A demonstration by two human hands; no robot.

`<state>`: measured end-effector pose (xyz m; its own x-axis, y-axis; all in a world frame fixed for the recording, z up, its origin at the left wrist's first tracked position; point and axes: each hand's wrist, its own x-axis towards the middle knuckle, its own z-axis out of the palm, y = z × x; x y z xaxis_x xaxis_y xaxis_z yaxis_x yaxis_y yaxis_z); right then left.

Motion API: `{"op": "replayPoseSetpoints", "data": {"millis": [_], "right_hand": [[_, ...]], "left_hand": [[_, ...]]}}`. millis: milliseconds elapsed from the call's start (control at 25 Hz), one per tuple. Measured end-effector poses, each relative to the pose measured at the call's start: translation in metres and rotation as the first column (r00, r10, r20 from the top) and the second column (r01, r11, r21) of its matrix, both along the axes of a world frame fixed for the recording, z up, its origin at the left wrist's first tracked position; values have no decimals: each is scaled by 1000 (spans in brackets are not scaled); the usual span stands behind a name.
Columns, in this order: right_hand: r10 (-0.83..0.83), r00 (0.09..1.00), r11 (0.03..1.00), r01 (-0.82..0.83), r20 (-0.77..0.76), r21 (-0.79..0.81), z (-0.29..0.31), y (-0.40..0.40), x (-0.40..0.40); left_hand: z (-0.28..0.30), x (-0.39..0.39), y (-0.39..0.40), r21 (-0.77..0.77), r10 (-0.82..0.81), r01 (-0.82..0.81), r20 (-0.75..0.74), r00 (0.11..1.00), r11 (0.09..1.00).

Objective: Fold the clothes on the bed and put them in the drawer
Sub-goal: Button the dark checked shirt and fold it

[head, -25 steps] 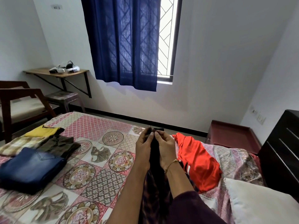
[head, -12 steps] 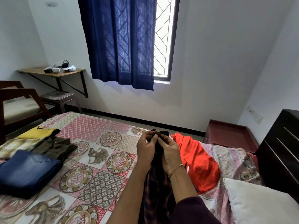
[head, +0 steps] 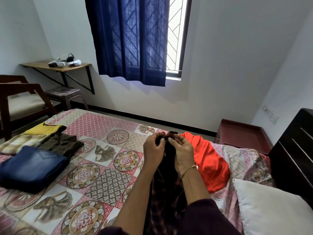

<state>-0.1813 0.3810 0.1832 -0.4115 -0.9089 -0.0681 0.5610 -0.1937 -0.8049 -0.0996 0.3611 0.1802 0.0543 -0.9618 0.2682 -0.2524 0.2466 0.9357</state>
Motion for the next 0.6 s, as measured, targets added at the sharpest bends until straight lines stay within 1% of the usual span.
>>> {"op": "replayPoseSetpoints", "data": {"millis": [160,280,360,440,480,520,600], "right_hand": [[17,998,1000,-18,-55,-6,-7,4,-1],[35,985,999,-36,-167,-4,-10,3,-2],[71,964,997,-73,-255,-1,-10,6,-4],[118,939,992,-122,-324,7,-8,9,-7],[135,924,990,-138,-358,19,-7,10,-7],[138,906,990,-134,-400,38,-6,11,-6],[112,879,993,-76,-464,95,-9,9,0]], "left_hand": [[-5,11,3,45,-70,73,-80,994,996],[-7,16,4,102,-179,194,-144,973,976],[-9,18,4,107,-224,238,-125,966,965],[-9,20,5,75,-196,197,-24,980,978],[-9,19,5,56,-154,153,21,988,987],[-9,19,4,49,-105,103,46,993,993],[-12,18,0,46,-4,-2,122,992,999]]}}
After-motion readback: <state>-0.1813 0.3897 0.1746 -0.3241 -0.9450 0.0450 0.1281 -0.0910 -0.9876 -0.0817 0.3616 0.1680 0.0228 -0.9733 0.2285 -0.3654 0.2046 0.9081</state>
